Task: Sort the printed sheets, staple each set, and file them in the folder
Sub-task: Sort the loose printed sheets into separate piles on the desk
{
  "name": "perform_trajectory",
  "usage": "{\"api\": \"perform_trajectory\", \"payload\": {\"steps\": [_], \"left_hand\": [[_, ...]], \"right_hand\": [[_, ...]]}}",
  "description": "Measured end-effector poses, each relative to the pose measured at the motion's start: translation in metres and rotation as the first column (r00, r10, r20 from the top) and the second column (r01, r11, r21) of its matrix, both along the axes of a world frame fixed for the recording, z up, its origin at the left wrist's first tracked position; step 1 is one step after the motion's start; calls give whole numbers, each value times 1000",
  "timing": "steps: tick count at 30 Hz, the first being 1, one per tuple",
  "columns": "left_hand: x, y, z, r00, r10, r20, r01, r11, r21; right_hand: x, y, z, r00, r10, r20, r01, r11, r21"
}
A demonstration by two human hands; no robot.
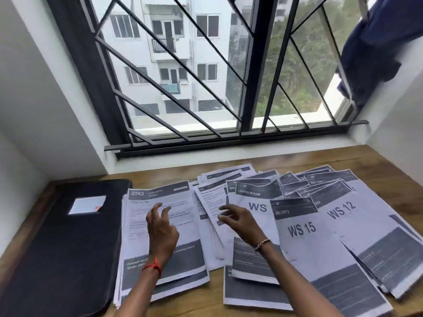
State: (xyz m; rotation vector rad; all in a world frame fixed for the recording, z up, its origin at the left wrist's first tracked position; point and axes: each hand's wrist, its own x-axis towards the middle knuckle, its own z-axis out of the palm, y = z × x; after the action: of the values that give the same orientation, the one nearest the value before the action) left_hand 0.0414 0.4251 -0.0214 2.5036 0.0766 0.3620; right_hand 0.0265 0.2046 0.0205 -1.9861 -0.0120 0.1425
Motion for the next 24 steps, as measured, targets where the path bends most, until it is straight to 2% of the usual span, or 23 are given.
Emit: {"api": "perform_trajectory", "payload": {"steps": [3, 5, 6, 8, 9, 13, 18, 20, 24], "left_hand": [[-7, -60, 7, 972, -235, -6, 226, 944, -241], [-18, -101, 16, 914, -377, -151, 271, 844, -463], [-24, -121, 18, 848, -473, -241, 278, 782, -559], [-37, -158, 19, 712, -615, -339, 248, 671, -699], [-43, -172, 17, 683, -638, -357, 235, 654, -719], [-54, -220, 9, 697, -616, -366, 199, 658, -727], [-48, -235, 10, 755, -588, -288, 87, 526, -846], [-44, -240, 10, 773, -554, -308, 9, 495, -869], [-36, -247, 12, 789, -511, -341, -155, 372, -915]], "right_hand": [[-11, -27, 37, 998, -57, 24, 45, 936, 348], [-16, -56, 50, 983, -177, 40, 139, 878, 458], [-18, -73, 52, 965, -258, 41, 210, 859, 468], [-21, -108, 45, 909, -415, 52, 359, 838, 411], [-22, -123, 39, 874, -480, 67, 427, 827, 365], [-30, -182, 15, 738, -667, 104, 647, 743, 173], [-32, -238, -14, 787, -614, -53, 606, 787, -115], [-31, -252, -22, 797, -589, -134, 578, 808, -109], [-27, -266, -23, 814, -527, -243, 559, 825, 86]]}}
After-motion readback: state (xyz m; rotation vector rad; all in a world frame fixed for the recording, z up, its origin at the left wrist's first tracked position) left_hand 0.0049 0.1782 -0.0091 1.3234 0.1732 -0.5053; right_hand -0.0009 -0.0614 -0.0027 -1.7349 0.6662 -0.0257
